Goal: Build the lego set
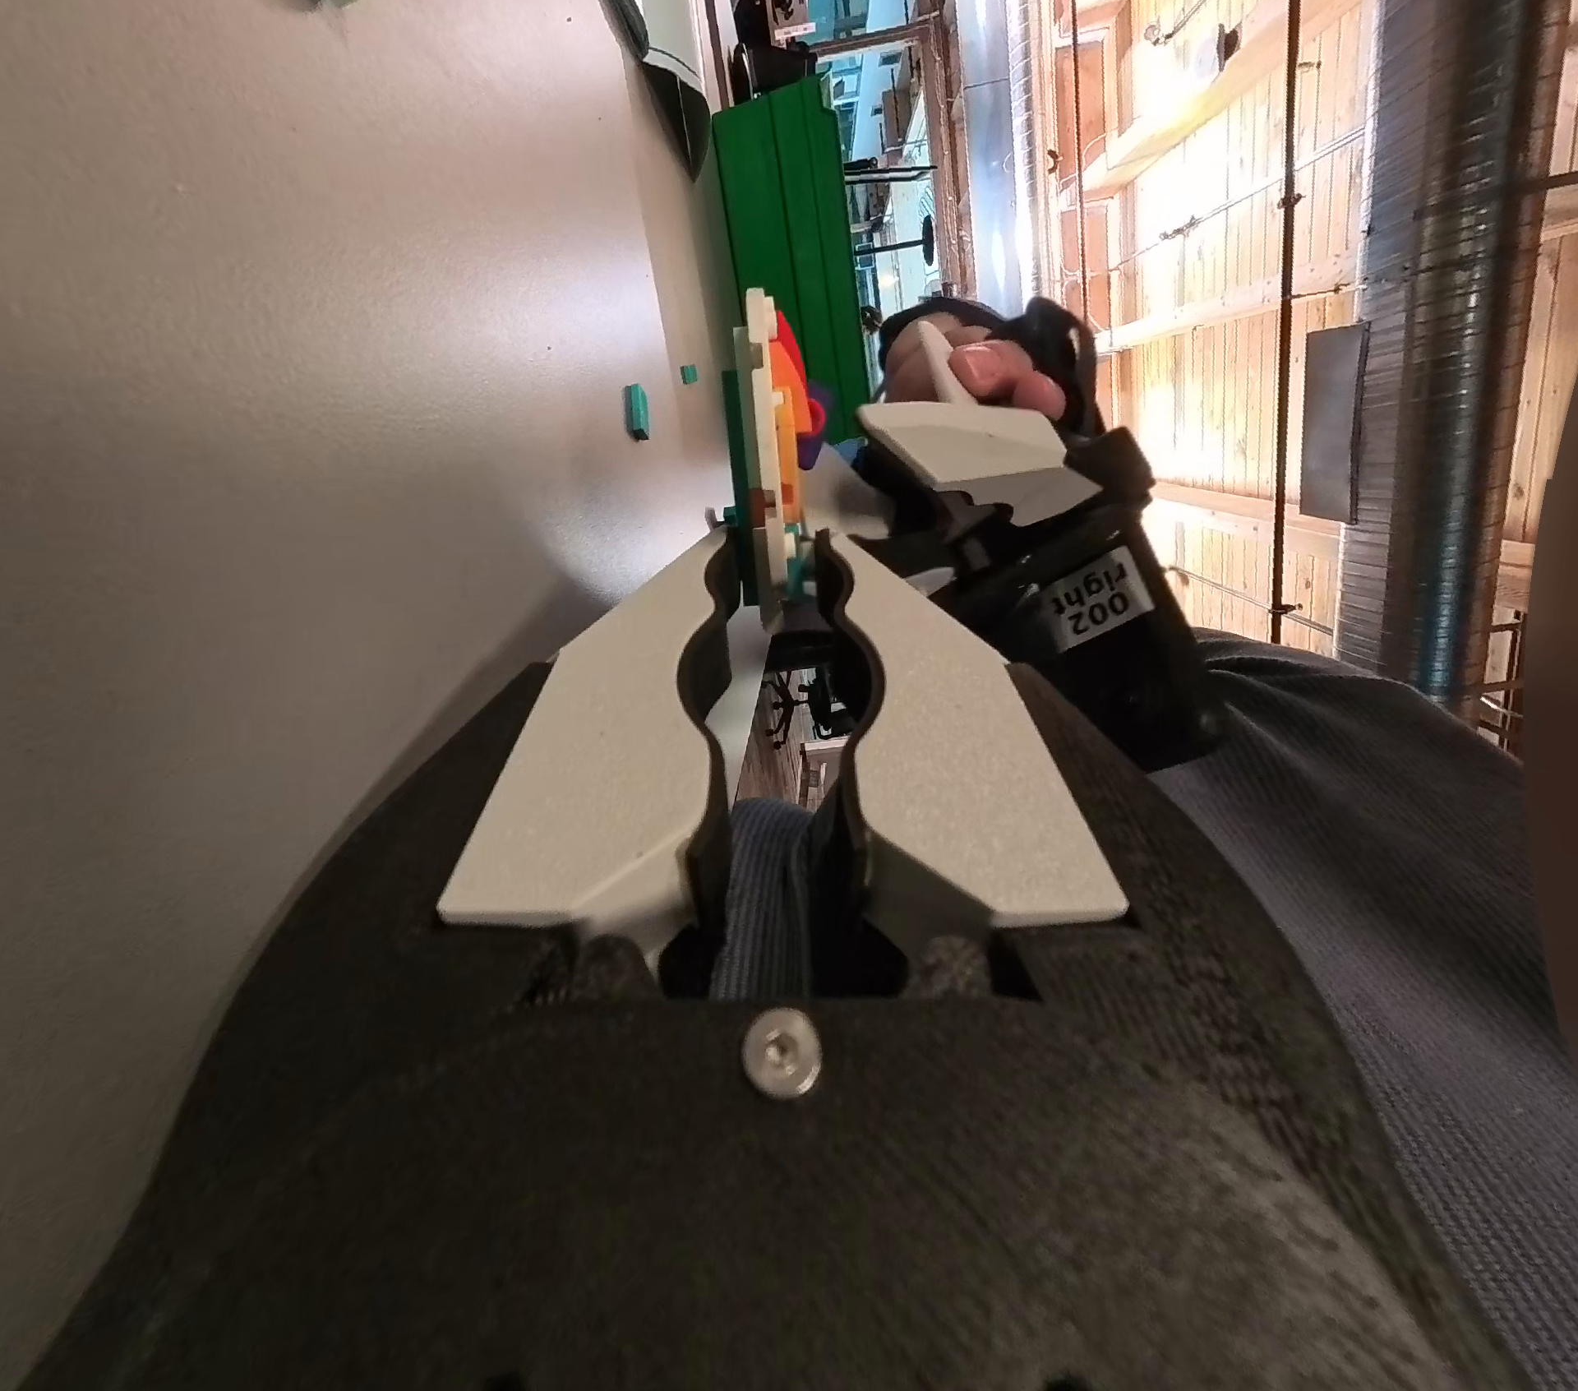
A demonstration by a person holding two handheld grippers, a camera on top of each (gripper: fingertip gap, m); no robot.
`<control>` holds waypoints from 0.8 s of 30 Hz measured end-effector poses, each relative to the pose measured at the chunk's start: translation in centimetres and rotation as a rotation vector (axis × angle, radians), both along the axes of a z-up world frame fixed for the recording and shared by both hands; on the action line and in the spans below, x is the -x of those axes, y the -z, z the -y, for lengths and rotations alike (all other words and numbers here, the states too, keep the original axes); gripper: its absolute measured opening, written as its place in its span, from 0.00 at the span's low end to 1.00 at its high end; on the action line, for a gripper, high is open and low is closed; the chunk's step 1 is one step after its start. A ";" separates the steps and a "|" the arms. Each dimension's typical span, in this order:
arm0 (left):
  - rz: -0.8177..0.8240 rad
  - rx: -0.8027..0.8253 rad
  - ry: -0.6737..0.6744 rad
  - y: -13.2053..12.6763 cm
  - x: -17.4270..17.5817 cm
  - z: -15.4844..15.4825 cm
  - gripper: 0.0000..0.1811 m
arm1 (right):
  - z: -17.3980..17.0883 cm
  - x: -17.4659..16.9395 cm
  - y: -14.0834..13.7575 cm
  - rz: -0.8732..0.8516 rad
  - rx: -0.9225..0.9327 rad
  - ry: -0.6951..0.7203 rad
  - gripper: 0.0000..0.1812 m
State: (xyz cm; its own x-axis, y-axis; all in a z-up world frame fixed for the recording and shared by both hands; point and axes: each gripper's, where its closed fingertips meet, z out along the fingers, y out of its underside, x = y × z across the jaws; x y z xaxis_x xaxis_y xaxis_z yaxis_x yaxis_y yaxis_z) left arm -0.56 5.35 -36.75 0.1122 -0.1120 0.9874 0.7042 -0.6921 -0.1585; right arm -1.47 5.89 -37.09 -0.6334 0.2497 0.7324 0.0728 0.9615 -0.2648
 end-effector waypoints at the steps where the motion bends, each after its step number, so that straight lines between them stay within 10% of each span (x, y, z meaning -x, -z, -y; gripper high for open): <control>1: 0.000 0.000 0.000 0.0 0.0 0.0 0.08 | -0.1 0.1 -0.1 0.009 0.044 0.031 0.25; 6: 0.014 -0.010 -0.016 -0.2 0.3 -0.1 0.08 | -1.2 0.5 -0.5 0.171 0.494 0.315 0.26; 14: 0.001 -0.001 -0.007 0.0 0.1 0.0 0.08 | -1.1 -0.3 -2.0 0.249 0.838 0.390 0.21; 24: -0.004 0.002 -0.002 0.1 0.0 0.0 0.08 | -0.1 2.0 -2.0 0.100 0.670 0.488 0.12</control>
